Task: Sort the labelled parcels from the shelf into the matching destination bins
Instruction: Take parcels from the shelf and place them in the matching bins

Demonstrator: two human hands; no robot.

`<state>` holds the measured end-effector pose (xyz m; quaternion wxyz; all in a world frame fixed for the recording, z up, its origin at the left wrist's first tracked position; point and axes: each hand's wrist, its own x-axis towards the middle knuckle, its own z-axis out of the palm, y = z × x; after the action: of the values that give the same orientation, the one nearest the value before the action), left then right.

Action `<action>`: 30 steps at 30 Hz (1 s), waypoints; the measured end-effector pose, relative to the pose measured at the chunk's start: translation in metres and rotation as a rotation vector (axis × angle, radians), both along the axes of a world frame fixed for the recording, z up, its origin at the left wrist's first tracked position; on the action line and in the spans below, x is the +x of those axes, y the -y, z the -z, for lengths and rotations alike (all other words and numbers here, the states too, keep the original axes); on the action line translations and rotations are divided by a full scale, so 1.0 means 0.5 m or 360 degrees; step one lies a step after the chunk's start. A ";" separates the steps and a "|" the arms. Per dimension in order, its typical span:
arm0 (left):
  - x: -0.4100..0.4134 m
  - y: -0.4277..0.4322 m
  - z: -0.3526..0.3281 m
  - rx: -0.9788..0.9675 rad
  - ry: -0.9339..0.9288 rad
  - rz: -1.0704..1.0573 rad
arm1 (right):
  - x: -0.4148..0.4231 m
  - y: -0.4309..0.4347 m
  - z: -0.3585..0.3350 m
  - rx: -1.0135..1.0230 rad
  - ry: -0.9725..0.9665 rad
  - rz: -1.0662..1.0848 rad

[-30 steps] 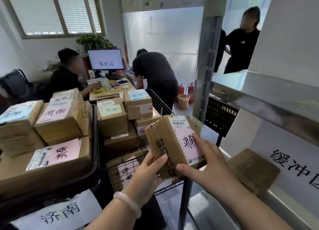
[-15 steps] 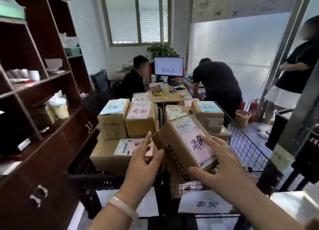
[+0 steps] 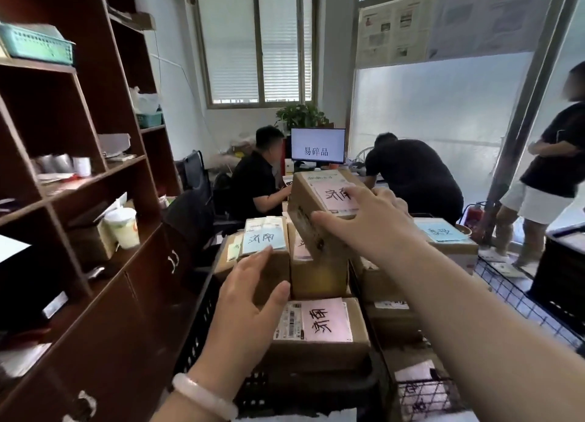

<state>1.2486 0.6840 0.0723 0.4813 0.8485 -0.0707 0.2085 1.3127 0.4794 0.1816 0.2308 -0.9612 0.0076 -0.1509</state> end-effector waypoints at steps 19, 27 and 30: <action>0.063 -0.042 -0.028 0.0496 0.0107 0.0140 | 0.044 -0.057 0.044 -0.0206 0.0118 0.0024; 0.041 0.059 -0.030 0.0952 0.0473 0.0209 | -0.077 0.070 0.124 -0.0220 0.0235 0.0084; 0.029 0.133 -0.018 0.0987 0.0479 0.0411 | -0.150 0.138 0.173 -0.0160 0.0192 0.0132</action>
<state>1.2631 0.6174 0.0814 0.2079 0.8979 -0.3070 0.2371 1.2374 0.4104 0.0953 0.1757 -0.9596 0.0257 -0.2182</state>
